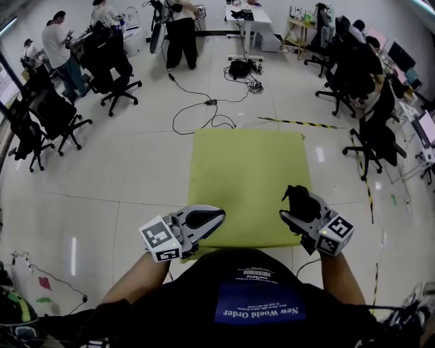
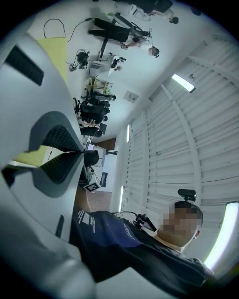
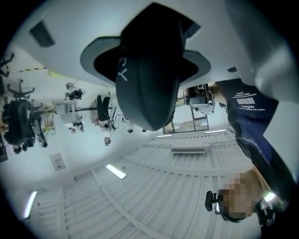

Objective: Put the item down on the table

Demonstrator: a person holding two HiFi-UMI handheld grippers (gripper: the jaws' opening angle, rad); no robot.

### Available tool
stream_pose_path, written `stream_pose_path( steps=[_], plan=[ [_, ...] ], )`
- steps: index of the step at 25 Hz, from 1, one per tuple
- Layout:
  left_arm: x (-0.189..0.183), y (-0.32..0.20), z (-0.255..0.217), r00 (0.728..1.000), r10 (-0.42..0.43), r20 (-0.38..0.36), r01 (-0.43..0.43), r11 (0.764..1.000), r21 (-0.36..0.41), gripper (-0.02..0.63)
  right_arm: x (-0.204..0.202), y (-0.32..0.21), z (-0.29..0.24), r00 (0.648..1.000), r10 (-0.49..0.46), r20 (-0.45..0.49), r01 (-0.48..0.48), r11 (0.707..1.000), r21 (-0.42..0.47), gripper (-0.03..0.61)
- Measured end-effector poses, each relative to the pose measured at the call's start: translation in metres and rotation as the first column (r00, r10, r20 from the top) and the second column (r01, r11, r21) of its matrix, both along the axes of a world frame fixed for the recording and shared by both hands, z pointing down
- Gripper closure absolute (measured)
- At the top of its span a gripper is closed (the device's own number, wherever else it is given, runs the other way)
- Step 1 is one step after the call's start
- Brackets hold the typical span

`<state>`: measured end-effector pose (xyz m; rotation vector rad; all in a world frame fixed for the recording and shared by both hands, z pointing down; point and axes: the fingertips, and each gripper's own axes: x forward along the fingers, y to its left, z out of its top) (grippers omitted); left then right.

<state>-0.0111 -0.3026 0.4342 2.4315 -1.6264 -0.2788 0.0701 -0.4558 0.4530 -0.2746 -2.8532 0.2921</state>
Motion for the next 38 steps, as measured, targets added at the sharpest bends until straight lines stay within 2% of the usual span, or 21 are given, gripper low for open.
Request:
stream_pose_path(
  steps=[3,11,15,19,23,27,30,34,38],
  plan=[
    [-0.009,-0.012,0.005,1.000,-0.018,-0.017,0.018,1.000,-0.009,0.609,-0.010,-0.003,0.008,1.000,-0.021,-0.002,0.021,0.999,-0.050,0.262],
    [-0.011,-0.060,0.006,0.992,-0.113,-0.062,0.112,0.993,-0.021,0.609,-0.015,-0.046,0.017,0.990,-0.135,-0.028,0.133,0.990,-0.043,0.262],
    [-0.017,-0.076,0.002,0.989,-0.139,-0.053,0.137,0.990,-0.037,0.609,-0.028,-0.071,0.020,0.988,-0.153,-0.035,0.151,0.987,-0.046,0.262],
    [-0.039,-0.091,0.016,0.988,-0.152,-0.038,0.149,0.986,-0.072,0.609,-0.061,-0.104,0.035,0.987,-0.150,-0.065,0.148,0.989,-0.025,0.262],
    [-0.072,-0.117,0.038,0.988,-0.152,-0.031,0.148,0.983,-0.110,0.609,-0.115,-0.142,0.053,0.983,-0.138,-0.121,0.141,0.990,0.012,0.262],
    [-0.104,-0.144,0.080,0.986,-0.151,-0.065,0.140,0.979,-0.148,0.609,-0.166,-0.180,0.114,0.971,-0.122,-0.205,0.142,0.986,0.083,0.262],
    [-0.123,-0.166,0.119,0.985,-0.154,-0.080,0.137,0.973,-0.184,0.609,-0.195,-0.215,0.175,0.955,-0.101,-0.277,0.133,0.986,0.100,0.262],
    [-0.147,-0.188,0.158,0.976,-0.176,-0.131,0.148,0.969,-0.197,0.609,-0.225,-0.255,0.244,0.918,-0.066,-0.392,0.124,0.984,0.126,0.262],
    [-0.147,-0.204,0.185,0.969,-0.159,-0.187,0.119,0.971,-0.206,0.609,-0.243,-0.284,0.294,0.878,-0.022,-0.478,0.127,0.974,0.188,0.262]
  ],
)
